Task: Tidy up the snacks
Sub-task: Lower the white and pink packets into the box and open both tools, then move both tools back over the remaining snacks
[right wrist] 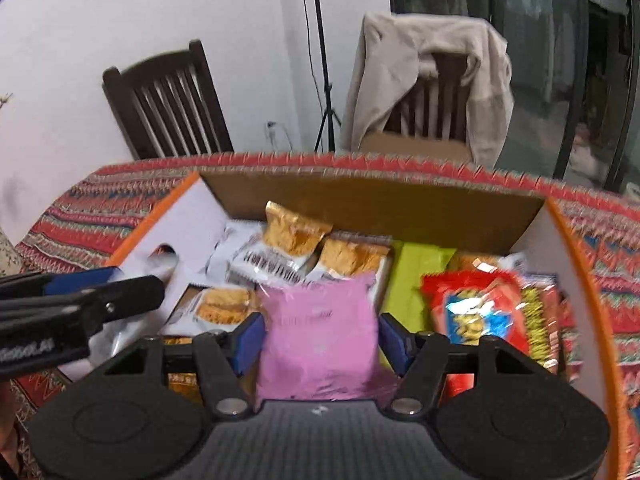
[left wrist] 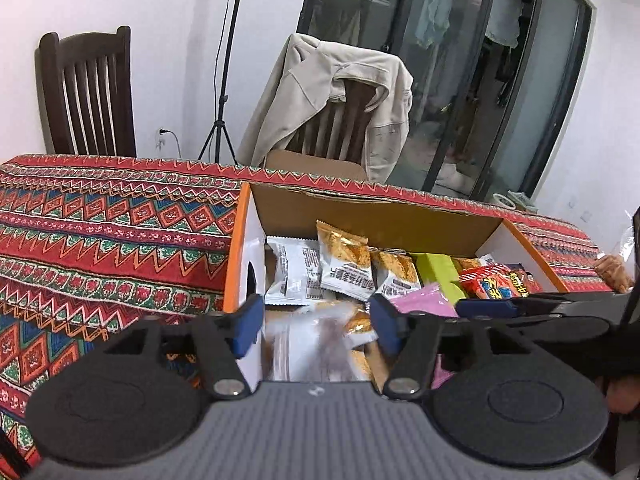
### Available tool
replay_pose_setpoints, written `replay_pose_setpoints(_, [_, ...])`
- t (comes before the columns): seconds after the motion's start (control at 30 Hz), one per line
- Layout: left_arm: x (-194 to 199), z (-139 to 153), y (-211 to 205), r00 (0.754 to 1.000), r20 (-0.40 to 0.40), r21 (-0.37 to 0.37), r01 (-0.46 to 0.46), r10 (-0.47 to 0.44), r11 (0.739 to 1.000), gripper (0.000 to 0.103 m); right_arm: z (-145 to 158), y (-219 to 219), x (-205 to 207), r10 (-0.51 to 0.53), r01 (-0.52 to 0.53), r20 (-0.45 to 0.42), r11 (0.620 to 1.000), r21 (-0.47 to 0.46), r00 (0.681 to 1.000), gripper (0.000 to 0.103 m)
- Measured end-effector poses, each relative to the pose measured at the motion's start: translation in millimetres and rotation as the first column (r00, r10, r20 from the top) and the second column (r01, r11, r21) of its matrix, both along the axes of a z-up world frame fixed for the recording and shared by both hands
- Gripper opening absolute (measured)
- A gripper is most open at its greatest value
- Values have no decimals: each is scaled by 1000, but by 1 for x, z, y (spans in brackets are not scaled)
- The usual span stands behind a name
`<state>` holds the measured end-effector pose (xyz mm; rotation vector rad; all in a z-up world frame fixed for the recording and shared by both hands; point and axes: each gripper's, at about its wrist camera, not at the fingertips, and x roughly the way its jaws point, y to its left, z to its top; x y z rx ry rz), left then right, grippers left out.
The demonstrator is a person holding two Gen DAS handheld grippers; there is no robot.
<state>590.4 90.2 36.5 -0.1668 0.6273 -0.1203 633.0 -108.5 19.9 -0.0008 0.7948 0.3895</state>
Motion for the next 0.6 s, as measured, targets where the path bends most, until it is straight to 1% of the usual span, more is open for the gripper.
replay_pose_setpoints(0.07, [-6,3,3,1000,12,6,4,-4,1000,67,1,1,-5,36,-36,1,998,45,999,66])
replay_pose_setpoints(0.13, [-12,10,5,1000,28,7,5,-5,1000,68,7,0,-11,49,-50,23,997,51,999,68])
replay_pose_setpoints(0.33, [-43,39,3,997,81,30,7,-9,1000,70,46,-21,-35,50,-58,123,996,63,991,69])
replay_pose_setpoints(0.43, [-73,57,-3,992,125,44,24,-30,999,72,69,-36,-59,71,-80,172,996,47,982,70])
replay_pose_setpoints(0.47, [-84,63,-5,990,140,47,29,-36,998,73,76,-41,-69,78,-88,186,995,44,979,72])
replay_pose_setpoints(0.5, [-97,70,-6,987,154,51,35,-43,998,73,82,-46,-79,85,-94,201,995,37,976,77])
replay_pose_setpoints(0.6, [-136,85,-11,978,202,65,46,-59,997,82,101,-62,-116,99,-103,259,995,4,961,80])
